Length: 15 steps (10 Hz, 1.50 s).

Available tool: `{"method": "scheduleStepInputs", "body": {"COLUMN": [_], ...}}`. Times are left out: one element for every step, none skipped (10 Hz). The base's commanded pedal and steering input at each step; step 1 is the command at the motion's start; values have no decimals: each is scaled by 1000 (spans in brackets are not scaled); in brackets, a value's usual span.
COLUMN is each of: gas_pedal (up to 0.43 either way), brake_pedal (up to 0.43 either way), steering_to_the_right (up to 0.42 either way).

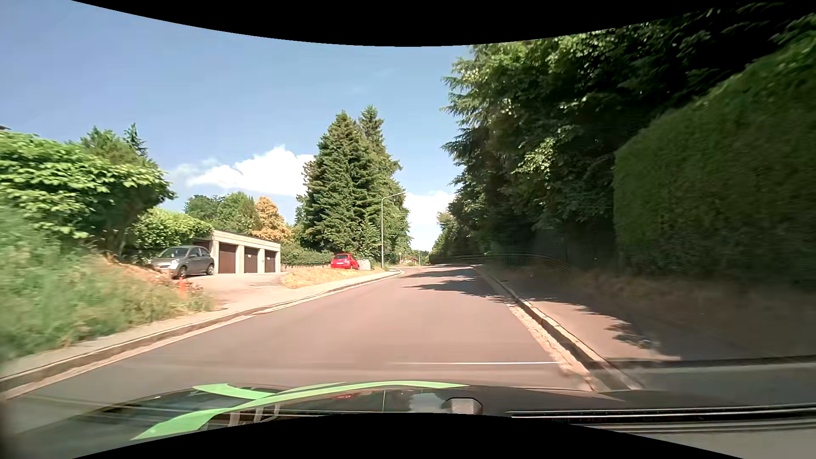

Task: Follow the waypoints while adhering to traffic rules and regulations

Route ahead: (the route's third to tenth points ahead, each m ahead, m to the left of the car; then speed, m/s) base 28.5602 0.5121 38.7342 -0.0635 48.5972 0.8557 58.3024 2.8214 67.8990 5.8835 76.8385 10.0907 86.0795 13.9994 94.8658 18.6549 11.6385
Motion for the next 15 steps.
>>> {"method": "scheduleStepInputs", "body": {"gas_pedal": [339, 311, 299, 280, 260, 248, 228, 228, 240, 240, 240, 240, 240, 240, 228], "brake_pedal": [0, 0, 0, 0, 0, 0, 0, 0, 0, 0, 0, 0, 0, 0, 0], "steering_to_the_right": [44, 41, 40, 39, 36, 28, 21, 13, 8, 5, 3, 3, 3, 3, 1]}}
